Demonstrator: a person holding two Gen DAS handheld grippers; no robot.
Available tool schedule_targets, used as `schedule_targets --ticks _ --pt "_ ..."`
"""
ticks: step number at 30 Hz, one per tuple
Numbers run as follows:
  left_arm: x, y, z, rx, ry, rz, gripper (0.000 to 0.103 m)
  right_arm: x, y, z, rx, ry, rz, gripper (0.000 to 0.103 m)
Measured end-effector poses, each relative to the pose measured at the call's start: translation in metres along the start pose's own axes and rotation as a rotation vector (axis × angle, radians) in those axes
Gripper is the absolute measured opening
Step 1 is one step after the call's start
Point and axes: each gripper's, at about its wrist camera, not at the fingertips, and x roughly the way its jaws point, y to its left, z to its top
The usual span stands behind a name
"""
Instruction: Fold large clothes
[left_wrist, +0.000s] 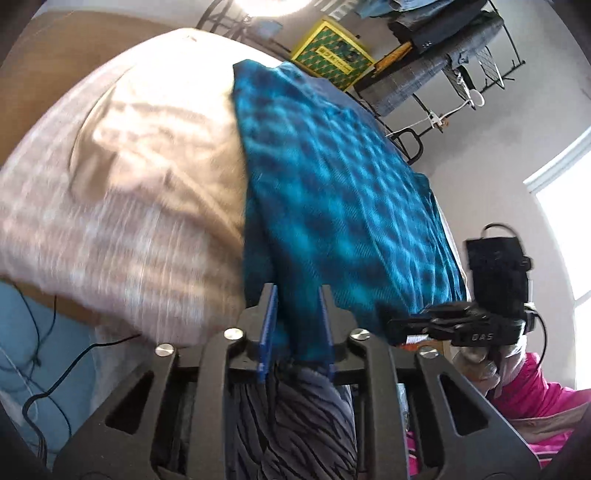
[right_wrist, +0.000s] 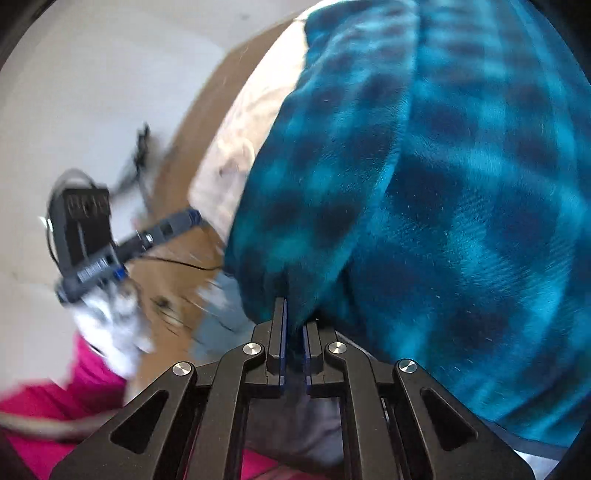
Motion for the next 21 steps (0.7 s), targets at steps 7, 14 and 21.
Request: schedule_targets --ticks 7,14,21 --pt "0.007 0.010 -0.014 -0.067 -0.022 0.008 0.050 -0.046 0.015 0.013 -0.088 -0.108 -0.084 0.012" --pt "0.024 0.014 -0.019 -0.121 -0.021 -0.040 0.050 -0.036 0.024 0.055 -0.112 -0.187 -0.112 0.028" --pt "0.028 0.011 -0.023 -0.146 -0.071 -0.071 0.003 -0.002 0.022 0.097 -0.062 -0.127 -0.113 0.036"
